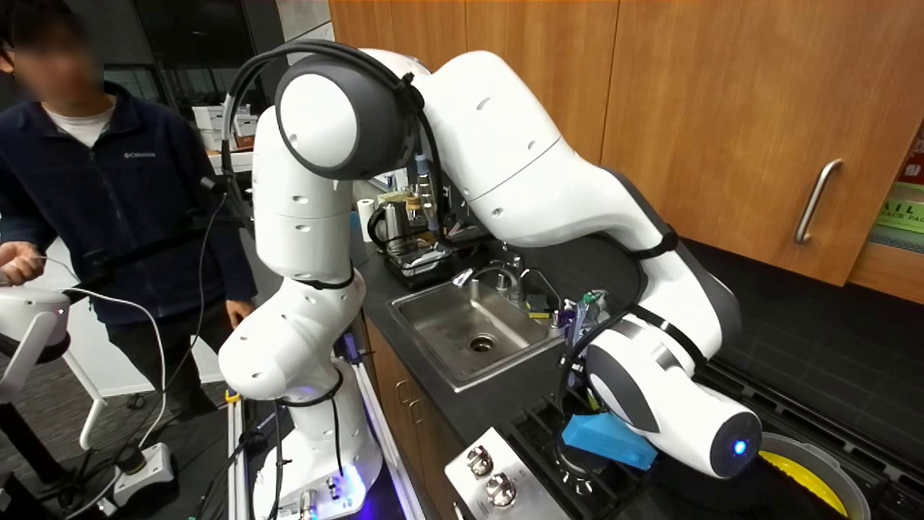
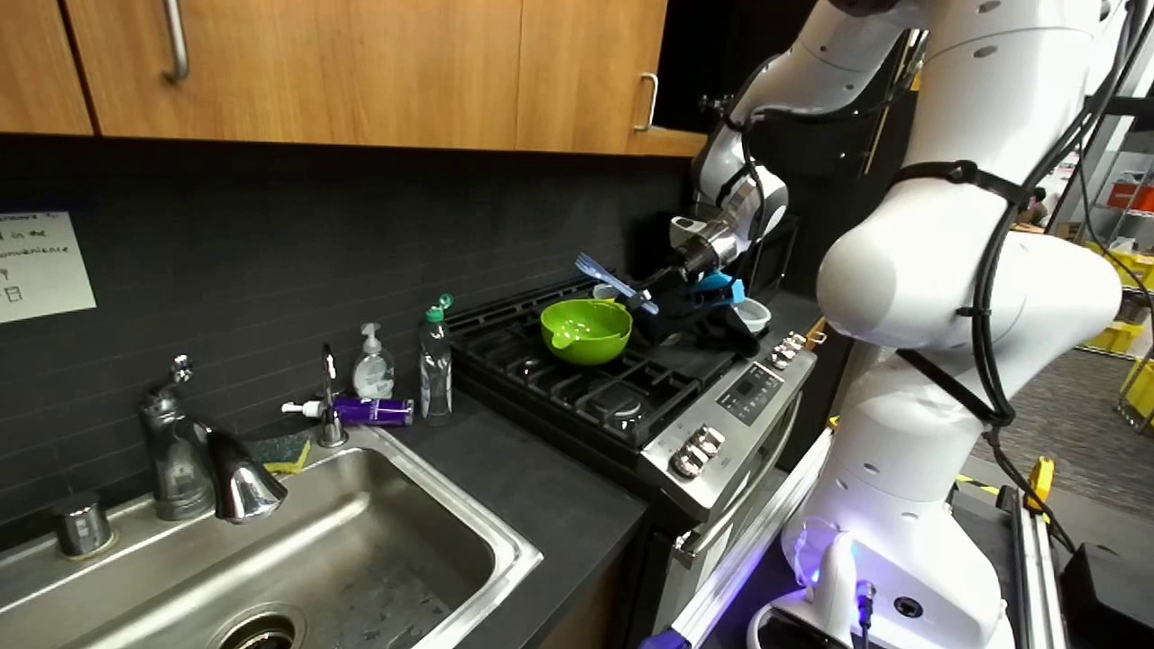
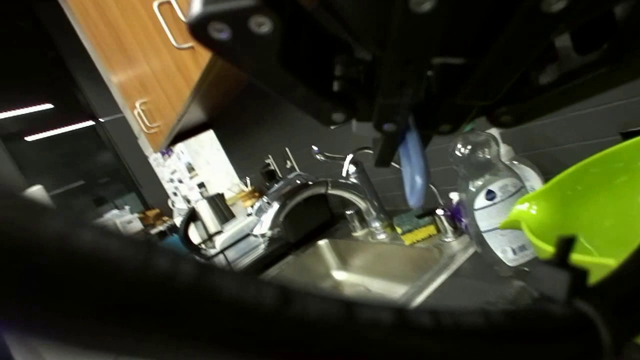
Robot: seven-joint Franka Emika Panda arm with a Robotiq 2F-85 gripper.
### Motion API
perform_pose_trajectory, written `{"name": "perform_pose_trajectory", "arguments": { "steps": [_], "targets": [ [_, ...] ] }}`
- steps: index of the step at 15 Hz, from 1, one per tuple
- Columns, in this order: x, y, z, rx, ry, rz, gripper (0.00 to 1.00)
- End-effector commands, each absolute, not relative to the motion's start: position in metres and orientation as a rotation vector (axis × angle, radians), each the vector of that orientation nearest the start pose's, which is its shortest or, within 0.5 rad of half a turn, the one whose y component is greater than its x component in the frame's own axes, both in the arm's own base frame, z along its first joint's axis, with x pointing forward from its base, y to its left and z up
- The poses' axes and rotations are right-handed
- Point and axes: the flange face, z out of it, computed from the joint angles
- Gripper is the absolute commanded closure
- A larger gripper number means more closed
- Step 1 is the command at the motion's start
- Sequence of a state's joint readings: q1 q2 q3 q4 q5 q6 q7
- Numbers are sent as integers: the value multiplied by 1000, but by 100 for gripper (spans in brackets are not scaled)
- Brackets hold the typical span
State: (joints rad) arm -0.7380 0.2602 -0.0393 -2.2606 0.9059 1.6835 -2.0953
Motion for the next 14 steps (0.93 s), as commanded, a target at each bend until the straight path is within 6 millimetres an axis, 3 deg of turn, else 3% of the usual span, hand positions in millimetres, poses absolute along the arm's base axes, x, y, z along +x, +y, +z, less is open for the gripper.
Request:
{"name": "perform_pose_trajectory", "arguments": {
  "steps": [1, 7, 14],
  "targets": [
    [387, -270, 243, -1775, -862, -787, 99],
    [395, -262, 249, -1470, -705, -753, 99],
    [401, -270, 221, -1550, -241, -660, 99]
  ]
}}
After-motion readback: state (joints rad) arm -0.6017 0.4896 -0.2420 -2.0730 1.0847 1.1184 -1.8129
